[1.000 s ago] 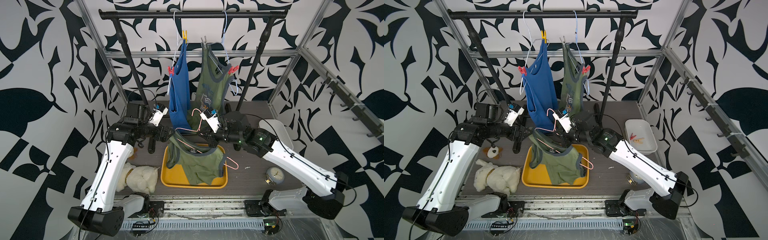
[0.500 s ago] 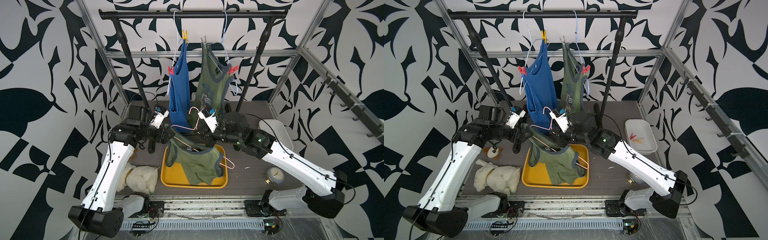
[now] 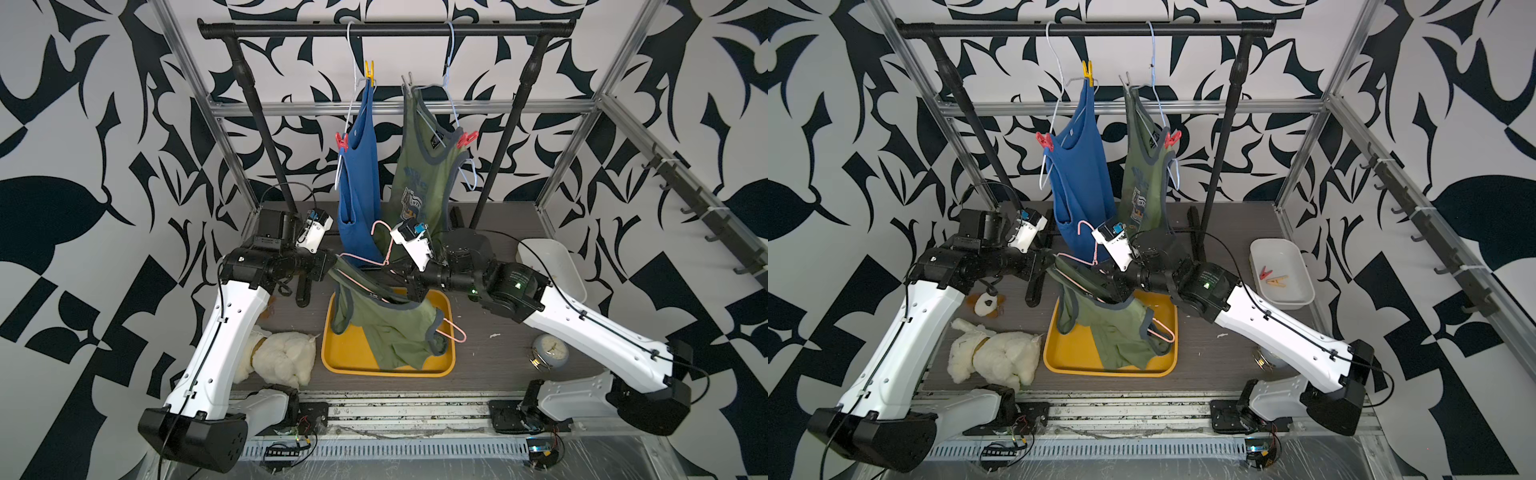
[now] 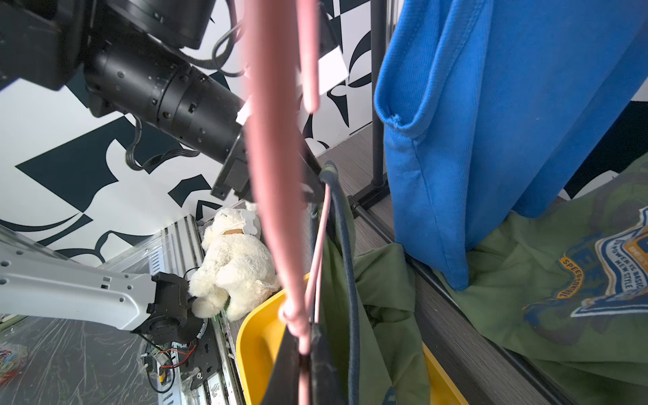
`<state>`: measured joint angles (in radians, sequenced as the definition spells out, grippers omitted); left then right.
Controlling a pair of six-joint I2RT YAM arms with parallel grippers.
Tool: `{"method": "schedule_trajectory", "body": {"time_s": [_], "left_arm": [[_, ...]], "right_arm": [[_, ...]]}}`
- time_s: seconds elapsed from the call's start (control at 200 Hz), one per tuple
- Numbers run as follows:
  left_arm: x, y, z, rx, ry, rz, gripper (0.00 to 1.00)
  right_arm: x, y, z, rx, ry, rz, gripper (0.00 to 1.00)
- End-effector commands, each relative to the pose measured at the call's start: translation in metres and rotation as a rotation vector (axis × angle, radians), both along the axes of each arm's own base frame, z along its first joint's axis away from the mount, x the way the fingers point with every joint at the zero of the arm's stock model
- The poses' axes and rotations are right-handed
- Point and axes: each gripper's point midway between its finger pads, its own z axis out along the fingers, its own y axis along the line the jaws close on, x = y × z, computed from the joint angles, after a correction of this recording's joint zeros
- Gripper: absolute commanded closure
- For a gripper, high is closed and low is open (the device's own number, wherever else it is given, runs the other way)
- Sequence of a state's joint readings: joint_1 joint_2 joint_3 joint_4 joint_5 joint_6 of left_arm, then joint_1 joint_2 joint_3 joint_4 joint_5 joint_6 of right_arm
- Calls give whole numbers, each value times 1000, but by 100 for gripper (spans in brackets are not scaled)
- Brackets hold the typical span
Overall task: Remove the clothespins securing tank tops to the hanger
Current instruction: Remove the tank top from the hanger.
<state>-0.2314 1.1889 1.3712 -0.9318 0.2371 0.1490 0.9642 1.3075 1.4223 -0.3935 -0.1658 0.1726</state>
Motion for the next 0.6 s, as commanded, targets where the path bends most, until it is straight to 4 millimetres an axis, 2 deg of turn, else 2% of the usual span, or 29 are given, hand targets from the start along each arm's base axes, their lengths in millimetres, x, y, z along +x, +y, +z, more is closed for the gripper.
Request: {"method": "schedule_trajectory", "body": {"time_s": [0.0, 0.07, 0.38, 0.595], "left_arm": [[6, 2, 3, 4, -9, 31, 87], [11, 8, 5, 6, -14, 69, 100], [24, 34, 15, 9, -41, 209, 100], [27, 46, 15, -8, -37, 269, 100]], "right_arm": [[-8, -10, 44, 90, -91, 1, 100], [-9, -12, 40, 71, -90, 1, 100], [-8, -28, 19, -27, -92, -41, 100], [-13, -41, 23, 1, -125, -59, 100]]}}
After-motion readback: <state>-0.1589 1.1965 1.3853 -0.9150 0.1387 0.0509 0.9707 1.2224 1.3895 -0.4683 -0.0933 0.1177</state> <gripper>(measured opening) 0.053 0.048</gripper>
